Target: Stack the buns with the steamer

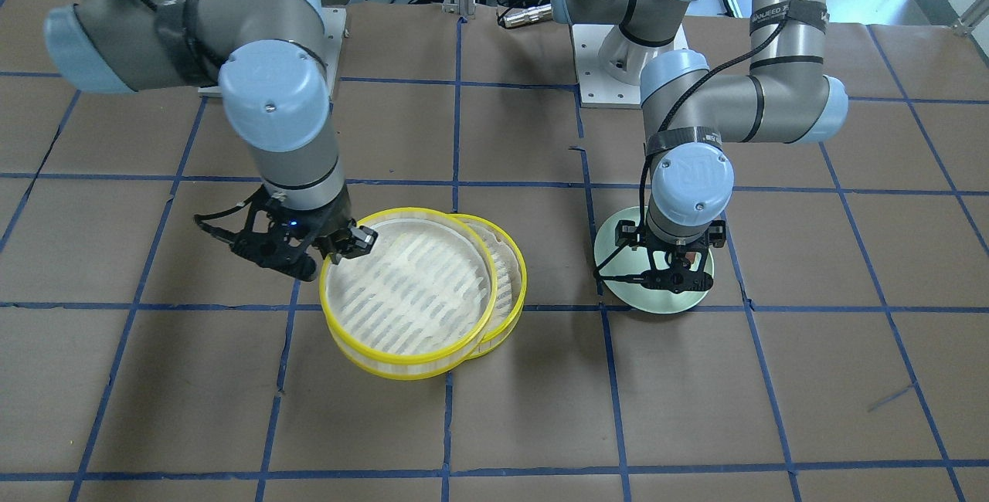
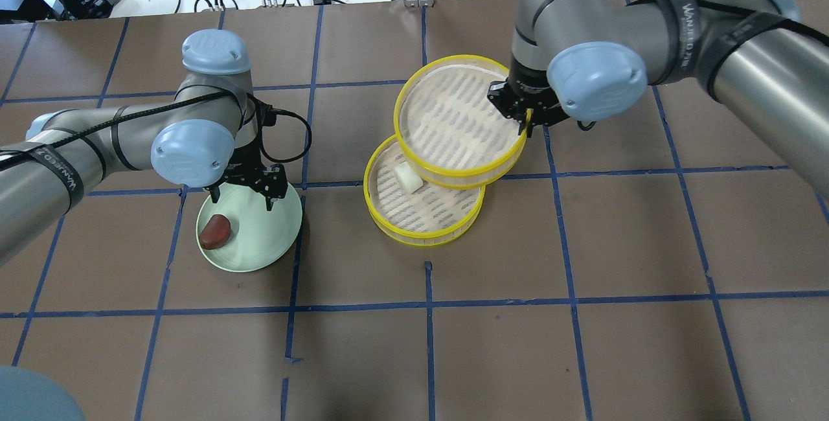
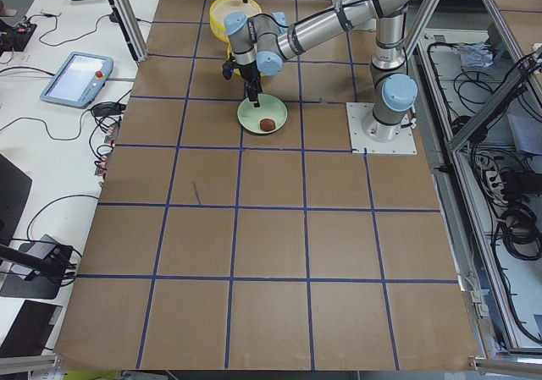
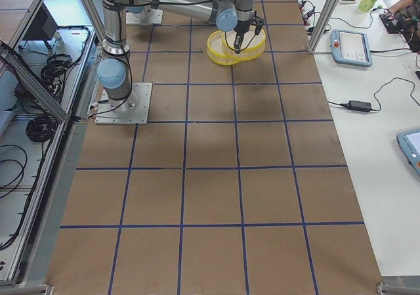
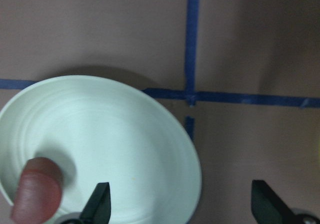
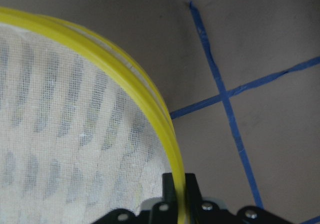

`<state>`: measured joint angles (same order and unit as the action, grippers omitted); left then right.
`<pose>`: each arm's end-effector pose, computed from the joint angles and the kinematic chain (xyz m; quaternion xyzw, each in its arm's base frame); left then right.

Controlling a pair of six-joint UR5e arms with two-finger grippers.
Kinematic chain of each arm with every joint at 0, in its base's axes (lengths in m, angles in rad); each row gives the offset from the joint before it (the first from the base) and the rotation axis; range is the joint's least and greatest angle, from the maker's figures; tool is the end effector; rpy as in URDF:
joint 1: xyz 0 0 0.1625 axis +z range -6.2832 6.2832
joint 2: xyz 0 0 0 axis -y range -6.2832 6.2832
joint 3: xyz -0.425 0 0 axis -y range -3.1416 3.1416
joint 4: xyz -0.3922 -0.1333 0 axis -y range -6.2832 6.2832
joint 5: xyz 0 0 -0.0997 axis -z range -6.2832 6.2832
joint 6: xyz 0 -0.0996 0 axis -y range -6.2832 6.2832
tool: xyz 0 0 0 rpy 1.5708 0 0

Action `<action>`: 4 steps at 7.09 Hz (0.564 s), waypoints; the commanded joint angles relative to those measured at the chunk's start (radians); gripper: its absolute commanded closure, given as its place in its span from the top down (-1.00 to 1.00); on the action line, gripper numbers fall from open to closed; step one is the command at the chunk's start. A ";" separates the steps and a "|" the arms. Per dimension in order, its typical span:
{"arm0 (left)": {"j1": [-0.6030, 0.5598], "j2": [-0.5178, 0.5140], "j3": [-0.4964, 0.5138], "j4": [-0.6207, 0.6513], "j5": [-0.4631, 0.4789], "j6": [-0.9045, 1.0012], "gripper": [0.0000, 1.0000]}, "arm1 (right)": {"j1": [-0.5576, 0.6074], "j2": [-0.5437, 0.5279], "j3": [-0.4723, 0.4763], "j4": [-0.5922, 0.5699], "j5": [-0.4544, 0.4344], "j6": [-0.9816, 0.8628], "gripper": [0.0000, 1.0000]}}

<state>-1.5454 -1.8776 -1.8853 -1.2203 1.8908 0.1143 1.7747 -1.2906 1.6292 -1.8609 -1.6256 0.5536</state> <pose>-0.0888 -0.5205 0.2216 0.0650 0.9763 0.1440 0.1482 0.2431 -0.5443 0.3365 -0.1732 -0.9842 -0.0124 0.0344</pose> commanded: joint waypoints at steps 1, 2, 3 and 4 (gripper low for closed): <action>0.002 -0.029 -0.024 0.005 0.125 0.068 1.00 | 0.064 0.007 0.021 0.011 0.003 0.058 -0.76; 0.002 -0.055 -0.026 0.010 0.129 0.088 0.99 | 0.065 0.025 0.023 0.015 0.001 0.058 -0.76; 0.002 -0.064 -0.029 0.012 0.137 0.096 0.99 | 0.063 0.027 0.021 0.019 0.001 0.060 -0.76; 0.002 -0.077 -0.037 0.012 0.137 0.096 0.95 | 0.063 0.031 0.026 0.023 0.003 0.058 -0.76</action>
<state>-1.5432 -1.9379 -1.9146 -1.2100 2.0228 0.2040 1.8371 -1.2659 1.6514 -1.8428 -1.6241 0.6119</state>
